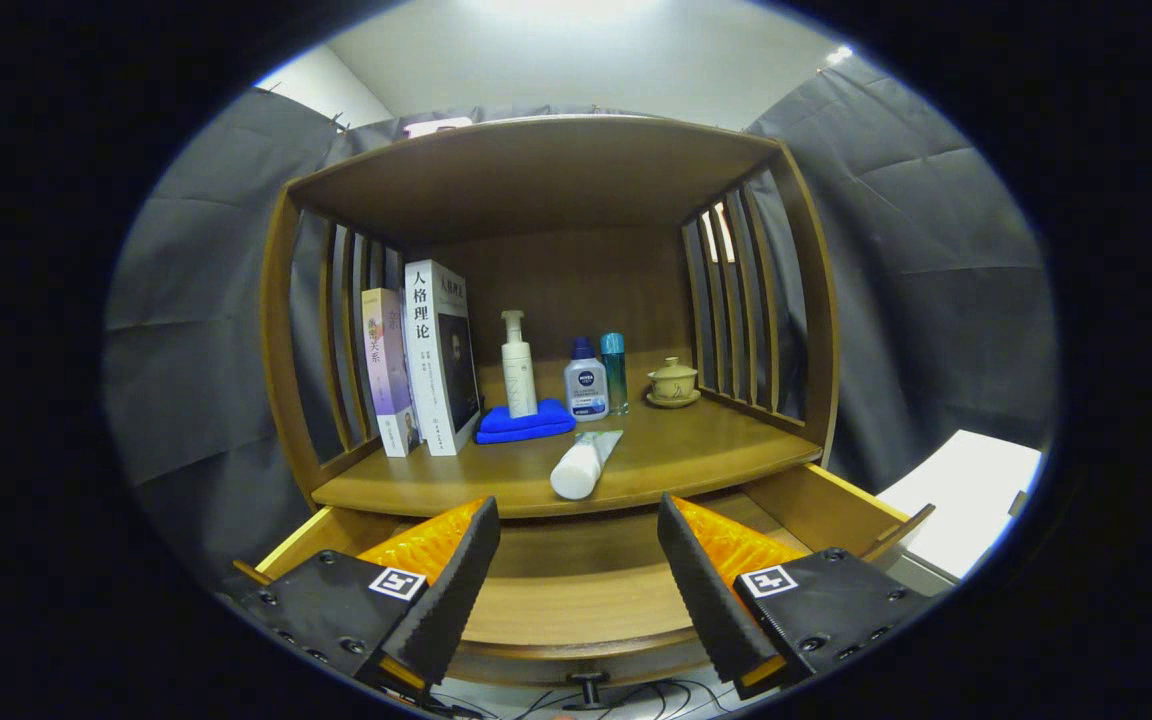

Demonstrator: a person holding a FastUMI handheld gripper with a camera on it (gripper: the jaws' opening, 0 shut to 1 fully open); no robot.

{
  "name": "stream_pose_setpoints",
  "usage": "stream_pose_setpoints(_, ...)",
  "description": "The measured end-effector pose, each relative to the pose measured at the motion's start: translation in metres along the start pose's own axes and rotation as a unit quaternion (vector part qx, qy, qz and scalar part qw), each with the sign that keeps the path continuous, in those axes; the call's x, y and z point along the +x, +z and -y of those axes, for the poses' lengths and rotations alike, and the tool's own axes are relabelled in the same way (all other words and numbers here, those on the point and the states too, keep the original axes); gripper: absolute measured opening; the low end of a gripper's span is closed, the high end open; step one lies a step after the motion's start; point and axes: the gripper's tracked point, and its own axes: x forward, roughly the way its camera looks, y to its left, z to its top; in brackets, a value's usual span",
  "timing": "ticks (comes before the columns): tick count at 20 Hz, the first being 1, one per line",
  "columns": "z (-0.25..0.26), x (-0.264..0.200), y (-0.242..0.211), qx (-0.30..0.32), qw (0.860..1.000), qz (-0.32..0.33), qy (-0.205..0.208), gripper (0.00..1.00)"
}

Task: Pull open the drawer, take out the items inside it, and place them on the countertop above the cabinet.

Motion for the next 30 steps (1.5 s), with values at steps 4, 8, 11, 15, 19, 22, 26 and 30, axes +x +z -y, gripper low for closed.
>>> stream_pose_setpoints(4,-0.004,-0.022,-0.01,-0.025,0.999,0.026,0.01,0.98)
stream_pose_setpoints(8,-0.004,-0.04,-0.031,-0.017,0.999,0.03,0.012,0.98)
stream_pose_setpoints(11,-0.003,-0.052,-0.055,-0.013,1.0,0.016,0.013,0.98)
stream_pose_setpoints(15,-0.004,-0.062,-0.082,-0.006,1.0,0.006,0.024,0.98)
stream_pose_setpoints(19,-0.007,-0.063,-0.11,-0.02,0.999,-0.01,0.034,0.98)
stream_pose_setpoints(22,-0.011,-0.054,-0.129,-0.047,0.998,-0.034,0.037,0.98)
stream_pose_setpoints(26,-0.005,-0.042,-0.136,-0.071,0.996,-0.049,0.027,0.98)
stream_pose_setpoints(30,-0.008,-0.042,-0.136,-0.068,0.996,-0.042,0.026,0.97)
